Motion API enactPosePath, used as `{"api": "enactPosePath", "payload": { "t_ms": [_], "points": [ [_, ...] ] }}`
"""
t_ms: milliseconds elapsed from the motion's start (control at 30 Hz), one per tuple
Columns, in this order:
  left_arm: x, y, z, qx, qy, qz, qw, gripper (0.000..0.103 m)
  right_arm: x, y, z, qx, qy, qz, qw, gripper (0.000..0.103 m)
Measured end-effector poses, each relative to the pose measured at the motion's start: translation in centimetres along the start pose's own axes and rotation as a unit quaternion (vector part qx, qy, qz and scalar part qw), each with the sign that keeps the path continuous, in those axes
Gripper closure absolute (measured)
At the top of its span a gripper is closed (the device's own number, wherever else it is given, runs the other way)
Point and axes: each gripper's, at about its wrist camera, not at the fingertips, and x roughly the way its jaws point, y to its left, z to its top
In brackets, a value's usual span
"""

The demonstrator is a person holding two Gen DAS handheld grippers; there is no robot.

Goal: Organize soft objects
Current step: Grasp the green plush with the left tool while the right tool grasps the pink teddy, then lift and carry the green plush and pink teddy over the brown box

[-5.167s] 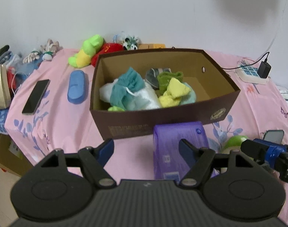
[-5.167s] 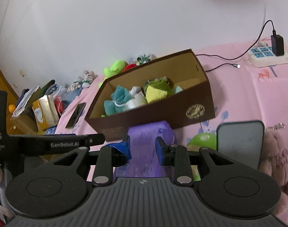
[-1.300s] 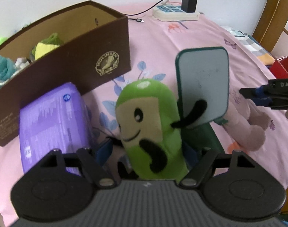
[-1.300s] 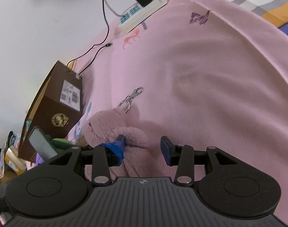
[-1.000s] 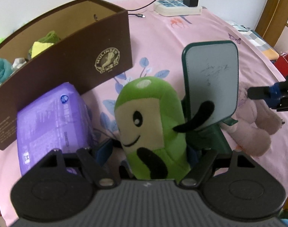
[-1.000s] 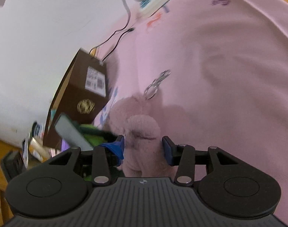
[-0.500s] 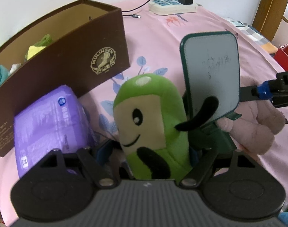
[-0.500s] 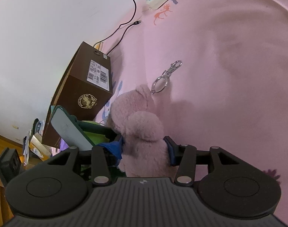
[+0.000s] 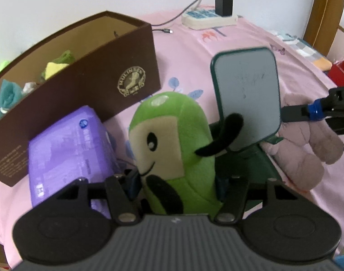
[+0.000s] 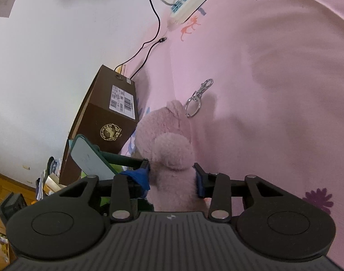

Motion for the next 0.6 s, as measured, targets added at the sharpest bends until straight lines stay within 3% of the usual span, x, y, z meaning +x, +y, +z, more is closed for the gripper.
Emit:
{"api": "enactPosePath", "payload": {
  "t_ms": [233,600],
  "points": [
    [-1.8,0.2,-0.1,-0.003,-0.006,0.011,0.9999,0.039,-1.1,0.0,0.1,0.002,-0.014,-0.008,1.000,0.081],
    [-6.0,1.1,0.0,-0.039,-0.047,-0.001,0.9981,0.039,-3.5,0.3,1.6,0.004,-0.058,-0.011,0.998,0.081]
  ]
}}
